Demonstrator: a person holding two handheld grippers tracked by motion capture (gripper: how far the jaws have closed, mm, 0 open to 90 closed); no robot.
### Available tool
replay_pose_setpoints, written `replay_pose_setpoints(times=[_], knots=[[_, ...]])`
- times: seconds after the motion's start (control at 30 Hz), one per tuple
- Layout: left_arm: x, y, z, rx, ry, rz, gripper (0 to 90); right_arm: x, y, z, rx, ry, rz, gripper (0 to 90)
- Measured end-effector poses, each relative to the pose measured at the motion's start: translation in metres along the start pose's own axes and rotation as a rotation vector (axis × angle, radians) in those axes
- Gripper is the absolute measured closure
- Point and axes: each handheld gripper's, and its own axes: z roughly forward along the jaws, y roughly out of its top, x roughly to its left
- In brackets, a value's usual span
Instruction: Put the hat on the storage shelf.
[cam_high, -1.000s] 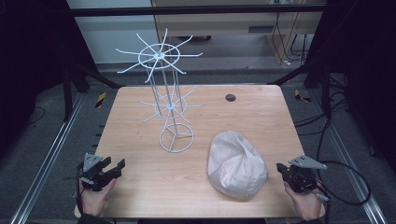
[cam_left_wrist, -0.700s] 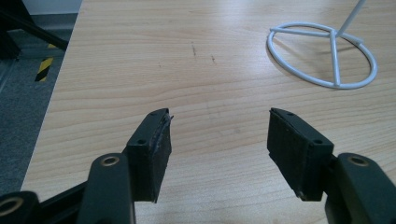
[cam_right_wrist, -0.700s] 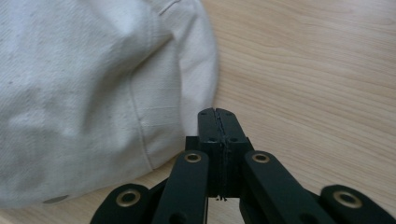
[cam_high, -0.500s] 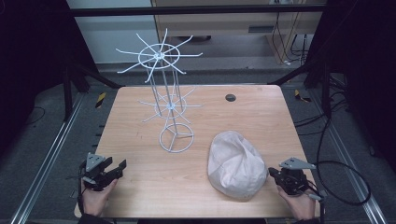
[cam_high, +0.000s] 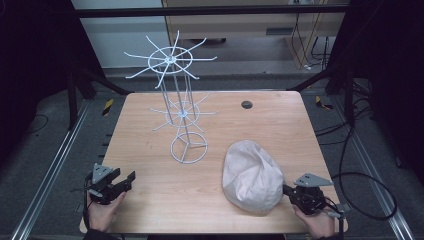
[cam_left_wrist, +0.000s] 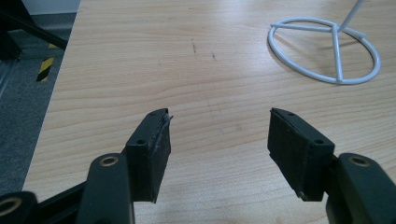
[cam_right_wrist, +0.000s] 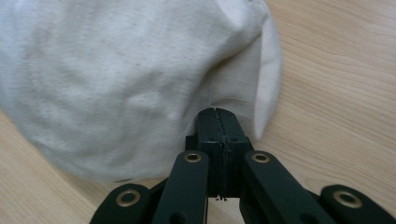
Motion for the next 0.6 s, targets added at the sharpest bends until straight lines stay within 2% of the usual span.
replay_pose_setpoints(times=[0.6], knots=[[0.001,0.000,0.001,0.006,0.004,0.003,38.7,0.025,0.002,0.001,-0.009,0.114,-0.040,90.0]])
